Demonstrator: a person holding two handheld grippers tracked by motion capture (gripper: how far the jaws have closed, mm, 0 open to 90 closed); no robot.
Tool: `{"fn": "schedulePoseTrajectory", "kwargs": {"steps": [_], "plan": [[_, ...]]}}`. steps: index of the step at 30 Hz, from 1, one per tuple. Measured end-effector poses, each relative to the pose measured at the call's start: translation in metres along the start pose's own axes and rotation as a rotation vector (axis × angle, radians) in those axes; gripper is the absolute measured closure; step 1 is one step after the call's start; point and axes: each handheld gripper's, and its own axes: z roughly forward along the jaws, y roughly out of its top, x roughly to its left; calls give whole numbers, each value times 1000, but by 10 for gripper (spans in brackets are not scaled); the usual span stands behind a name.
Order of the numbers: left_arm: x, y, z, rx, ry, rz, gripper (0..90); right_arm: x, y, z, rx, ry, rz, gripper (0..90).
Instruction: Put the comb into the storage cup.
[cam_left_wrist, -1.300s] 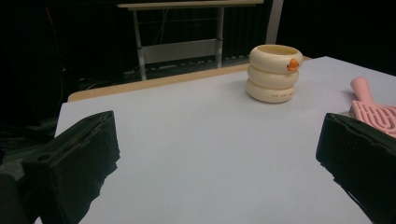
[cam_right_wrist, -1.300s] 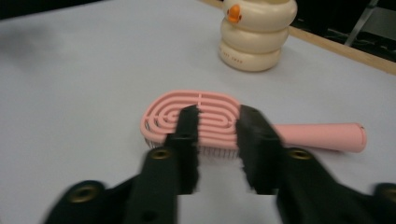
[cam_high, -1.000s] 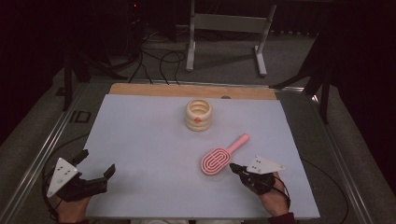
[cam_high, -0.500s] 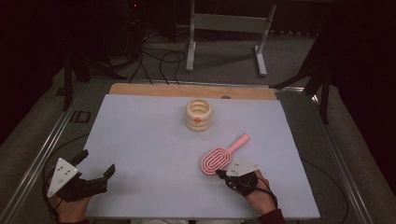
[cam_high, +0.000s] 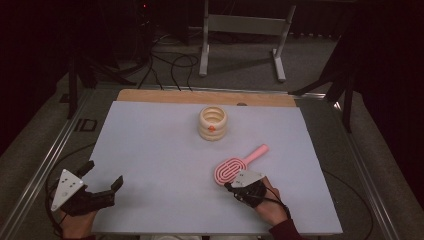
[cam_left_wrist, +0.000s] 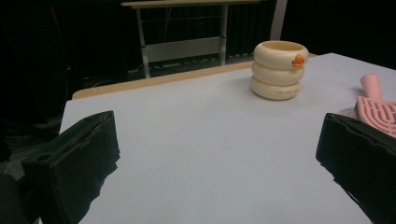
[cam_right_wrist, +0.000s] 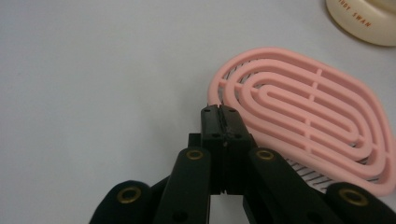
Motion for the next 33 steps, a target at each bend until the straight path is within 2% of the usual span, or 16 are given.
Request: {"fn": "schedulePoseTrajectory", "kwargs": {"steps": [12, 24, 30, 33], "plan": [[3, 0, -3, -11, 8, -14, 0, -12, 15, 12, 14, -43, 42, 900], [3, -1, -2, -6, 11, -13, 0, -27, 19, 22, 26, -71, 126, 900], [3, -1, -2, -2, 12, -11, 0, -38, 24, 26, 15, -79, 181, 900], [3, -1, -2, -5, 12, -14, 0, -40, 28, 30, 19, -79, 187, 900]]}}
